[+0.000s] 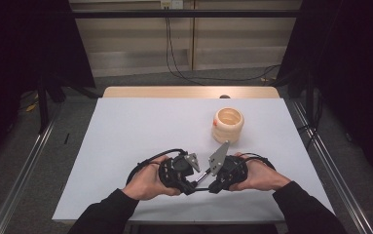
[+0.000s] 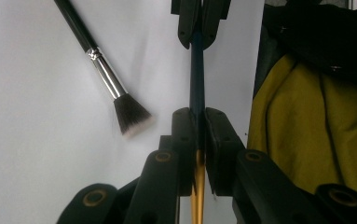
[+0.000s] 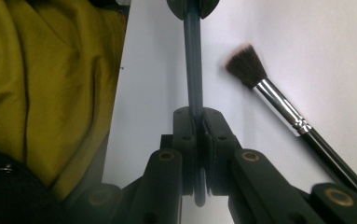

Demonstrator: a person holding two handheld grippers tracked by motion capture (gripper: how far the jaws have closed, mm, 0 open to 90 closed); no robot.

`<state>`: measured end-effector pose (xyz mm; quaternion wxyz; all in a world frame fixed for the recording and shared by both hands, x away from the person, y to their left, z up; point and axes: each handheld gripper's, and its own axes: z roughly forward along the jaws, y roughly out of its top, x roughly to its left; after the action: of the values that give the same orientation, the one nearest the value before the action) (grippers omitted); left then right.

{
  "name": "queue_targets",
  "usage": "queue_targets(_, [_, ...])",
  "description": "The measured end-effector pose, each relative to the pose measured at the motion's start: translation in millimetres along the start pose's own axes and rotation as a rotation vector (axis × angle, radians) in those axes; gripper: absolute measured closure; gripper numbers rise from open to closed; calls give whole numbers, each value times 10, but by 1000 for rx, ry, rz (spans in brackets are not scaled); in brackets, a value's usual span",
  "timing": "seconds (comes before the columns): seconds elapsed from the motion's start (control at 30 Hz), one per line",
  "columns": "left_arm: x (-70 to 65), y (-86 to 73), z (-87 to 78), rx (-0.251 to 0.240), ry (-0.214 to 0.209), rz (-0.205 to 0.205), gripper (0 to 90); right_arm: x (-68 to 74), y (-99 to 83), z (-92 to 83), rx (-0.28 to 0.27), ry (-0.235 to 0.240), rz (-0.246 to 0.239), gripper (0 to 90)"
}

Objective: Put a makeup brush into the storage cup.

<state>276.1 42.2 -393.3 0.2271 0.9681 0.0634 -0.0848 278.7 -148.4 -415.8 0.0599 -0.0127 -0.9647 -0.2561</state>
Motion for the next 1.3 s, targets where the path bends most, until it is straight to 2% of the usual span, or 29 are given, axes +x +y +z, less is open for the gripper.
queue_targets(0.07, [3, -7, 6, -13, 14, 7, 832, 1, -2, -3, 0, 1, -6, 855])
queue_targets(0.17, [9, -16, -2, -23, 5, 3, 828, 6, -5, -17, -3, -3, -6, 858])
queue_targets(0.23, [16, -15, -6, -18, 5, 18, 826, 13, -6, -21, -7, 1, -4, 859])
queue_targets(0.33, [20, -20, -2, -28, -7, 10, 820, 11, -13, -31, -16, 2, -7, 859])
queue_targets(0.37, [33, -16, -15, -19, -8, 27, 817, 11, -15, -35, -20, 7, -8, 859])
queue_targets(0.43, [19, -22, -7, -27, 7, 2, 789, 9, -19, -48, -29, 2, -13, 860])
queue_targets(0.5, [31, -21, -12, -25, 12, 7, 760, 4, -27, -69, -37, 5, -13, 860])
queue_targets(0.57, [50, -22, -12, -35, 17, -17, 692, 11, -38, -87, -36, 2, 0, 860])
queue_targets(0.6, [61, -24, -16, -40, 16, -22, 685, 8, -40, -88, -39, -2, -3, 860])
queue_targets(0.67, [73, -25, -19, -48, 22, -13, 633, -3, -47, -94, -44, -9, -1, 860])
queue_targets(0.8, [103, -30, -29, -66, 69, -64, 375, -7, -53, -100, -46, -10, 15, 859])
queue_targets(0.87, [120, -42, -37, -85, 78, -82, 310, -9, -55, -102, -48, -6, 16, 859])
queue_targets(0.93, [139, -49, -47, -103, 89, -82, 239, -1, -56, -112, -42, -5, 27, 859])
queue_targets(1.0, [149, -57, -59, -119, 104, -90, 151, -18, -62, -114, -54, -17, 15, 859])
queue_targets(1.07, [164, -69, -78, -152, 118, -105, 100, -22, -65, -115, -54, -14, 15, 859])
queue_targets(1.13, [196, -85, -112, -155, 118, -98, 65, -20, -68, -121, -55, -19, 23, 859])
queue_targets(1.17, [184, -99, -110, -188, 111, -124, 54, -16, -68, -128, -47, -28, 30, 859])
queue_targets(1.2, [184, -109, -117, -209, 104, -127, 38, -20, -71, -126, -49, -24, 35, 859])
queue_targets(1.27, [183, -137, -158, -238, 93, -112, 39, -29, -76, -122, -48, -34, 38, 859])
queue_targets(1.3, [176, -152, -182, -259, 100, -110, 39, -33, -81, -121, -53, -36, 49, 859])
